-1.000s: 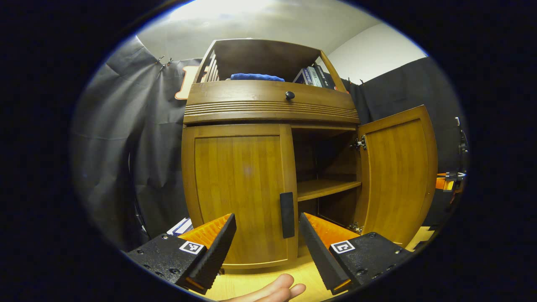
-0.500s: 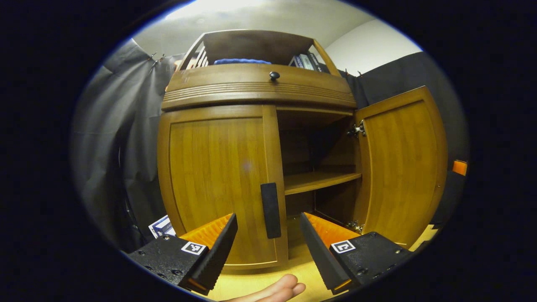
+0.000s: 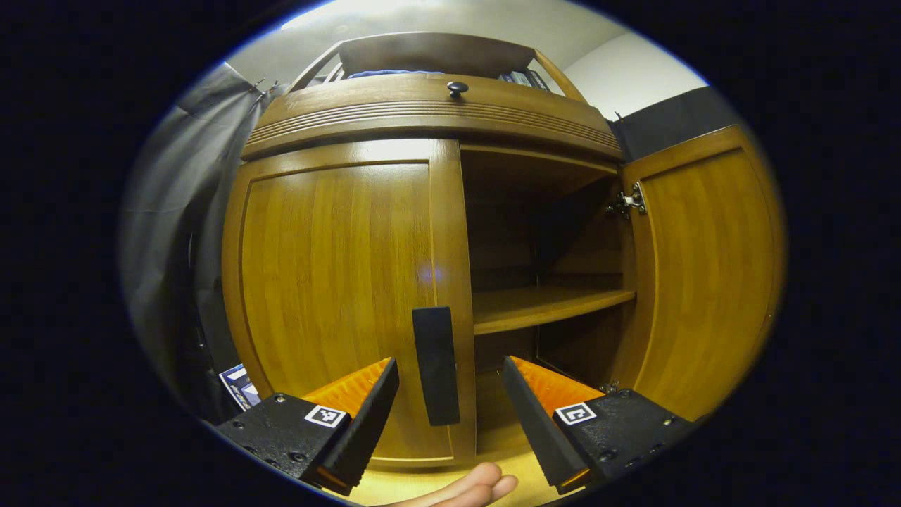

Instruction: Open the right door of the double-door shoe cabinet with the right hand, and open the left door with the left hand.

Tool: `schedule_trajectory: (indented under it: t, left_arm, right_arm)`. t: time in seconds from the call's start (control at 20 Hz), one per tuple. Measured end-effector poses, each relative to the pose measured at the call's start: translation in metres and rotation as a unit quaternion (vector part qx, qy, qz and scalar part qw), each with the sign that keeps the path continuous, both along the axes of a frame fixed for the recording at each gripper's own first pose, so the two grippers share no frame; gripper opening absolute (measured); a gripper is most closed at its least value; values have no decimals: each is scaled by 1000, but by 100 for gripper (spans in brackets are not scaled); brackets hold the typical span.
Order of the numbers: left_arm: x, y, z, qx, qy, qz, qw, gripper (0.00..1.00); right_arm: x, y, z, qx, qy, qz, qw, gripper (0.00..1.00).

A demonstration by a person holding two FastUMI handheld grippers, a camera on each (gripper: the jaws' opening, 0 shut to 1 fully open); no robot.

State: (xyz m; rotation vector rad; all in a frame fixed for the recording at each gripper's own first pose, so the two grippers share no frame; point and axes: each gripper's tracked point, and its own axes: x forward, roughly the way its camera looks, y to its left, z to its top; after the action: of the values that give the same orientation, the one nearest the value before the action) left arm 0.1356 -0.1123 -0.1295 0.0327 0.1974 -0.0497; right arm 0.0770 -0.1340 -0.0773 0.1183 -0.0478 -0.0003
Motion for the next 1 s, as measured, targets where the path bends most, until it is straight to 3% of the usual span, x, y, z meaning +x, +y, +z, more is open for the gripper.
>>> schedule_trajectory:
  t: [0.2, 0.3, 0.35, 0.45, 0.65, 0.7, 0.75, 0.85, 0.9, 1.0]
  left_arm:
    - [19, 5, -13, 20, 19, 3, 1000, 89]
    - [39, 12, -7, 34, -4, -1, 999, 68]
    - [30, 12, -11, 24, 8, -3, 1000, 57]
    - [32, 11, -9, -3, 20, -12, 1000, 36]
    - [21, 8, -9, -35, 47, -38, 998, 33]
    - [19, 8, -7, -33, 50, -46, 997, 33]
    - [12, 8, -5, -28, 55, -54, 997, 34]
    - [-12, 11, -4, -27, 59, -64, 996, 34]
    - [-21, 13, -2, -30, 61, -67, 995, 32]
    - [-30, 15, 1, -28, 61, -78, 995, 32]
  right_arm:
    - [-13, 17, 18, -9, -17, 9, 1000, 98]
    - [-15, 32, 23, -17, -19, 22, 999, 98]
    - [-14, 39, 25, -19, -17, 28, 999, 94]
    - [-14, 51, 33, -13, -16, 36, 999, 99]
    - [-10, 69, 42, -11, -15, 46, 999, 94]
    - [-9, 74, 45, -11, -17, 49, 999, 99]
    - [-9, 77, 47, -16, -19, 49, 999, 94]
    - [-11, 78, 41, -23, -16, 41, 999, 94]
    - [-11, 82, 41, -20, -16, 43, 999, 98]
    - [-10, 94, 43, -7, -17, 54, 998, 94]
